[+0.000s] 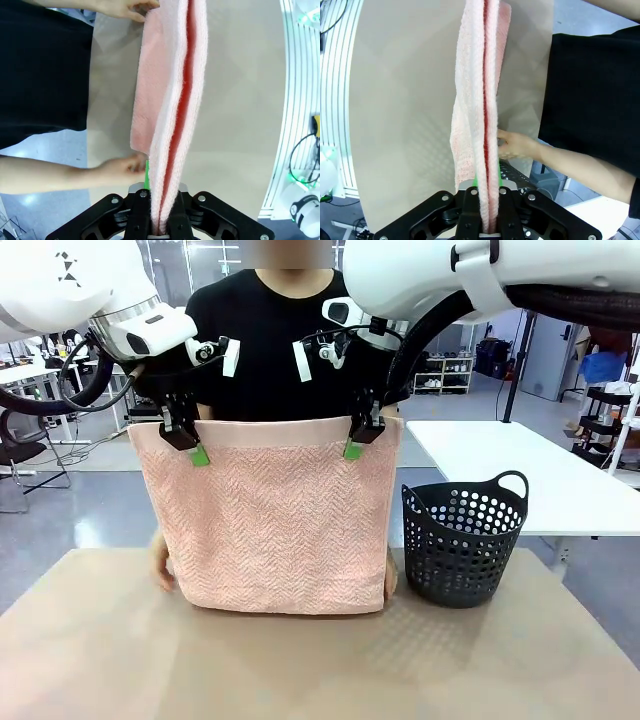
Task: Fold the towel.
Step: Release the end of the 100 cm Hotel Towel you were holding.
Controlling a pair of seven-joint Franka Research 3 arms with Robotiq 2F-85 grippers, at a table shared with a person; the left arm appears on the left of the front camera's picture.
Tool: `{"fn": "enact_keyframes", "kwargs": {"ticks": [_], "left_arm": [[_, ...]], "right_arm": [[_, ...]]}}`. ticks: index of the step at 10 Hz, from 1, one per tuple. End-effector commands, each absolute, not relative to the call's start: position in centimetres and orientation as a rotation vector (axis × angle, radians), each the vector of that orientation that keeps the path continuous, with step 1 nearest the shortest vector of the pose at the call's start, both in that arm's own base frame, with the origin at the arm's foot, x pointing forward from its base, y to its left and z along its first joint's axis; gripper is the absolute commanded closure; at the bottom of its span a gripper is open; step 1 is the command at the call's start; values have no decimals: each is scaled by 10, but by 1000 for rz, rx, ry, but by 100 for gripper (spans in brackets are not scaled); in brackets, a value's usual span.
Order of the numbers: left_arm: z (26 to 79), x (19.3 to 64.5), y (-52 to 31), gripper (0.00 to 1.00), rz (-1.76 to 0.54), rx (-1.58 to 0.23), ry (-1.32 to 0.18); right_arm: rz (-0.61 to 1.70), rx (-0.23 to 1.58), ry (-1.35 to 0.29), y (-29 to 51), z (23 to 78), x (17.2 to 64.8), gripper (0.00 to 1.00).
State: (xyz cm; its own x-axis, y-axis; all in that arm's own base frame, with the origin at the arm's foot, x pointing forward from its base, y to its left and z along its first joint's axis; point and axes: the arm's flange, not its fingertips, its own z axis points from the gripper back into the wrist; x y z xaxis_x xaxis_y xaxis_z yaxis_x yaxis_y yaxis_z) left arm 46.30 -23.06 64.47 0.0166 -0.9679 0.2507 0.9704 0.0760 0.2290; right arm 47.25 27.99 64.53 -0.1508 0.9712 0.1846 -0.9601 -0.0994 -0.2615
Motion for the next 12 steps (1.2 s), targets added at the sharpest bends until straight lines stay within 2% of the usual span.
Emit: {"fn": "enact_keyframes", "kwargs": {"ticks": [1, 12], "left_arm": [[647, 463, -229, 100, -1508, 1, -385], [647, 463, -229, 100, -1508, 1, -385]], "right_arm": [[1683, -48, -365, 278, 646, 473, 98], [1683, -48, -365, 278, 646, 473, 98]]}}
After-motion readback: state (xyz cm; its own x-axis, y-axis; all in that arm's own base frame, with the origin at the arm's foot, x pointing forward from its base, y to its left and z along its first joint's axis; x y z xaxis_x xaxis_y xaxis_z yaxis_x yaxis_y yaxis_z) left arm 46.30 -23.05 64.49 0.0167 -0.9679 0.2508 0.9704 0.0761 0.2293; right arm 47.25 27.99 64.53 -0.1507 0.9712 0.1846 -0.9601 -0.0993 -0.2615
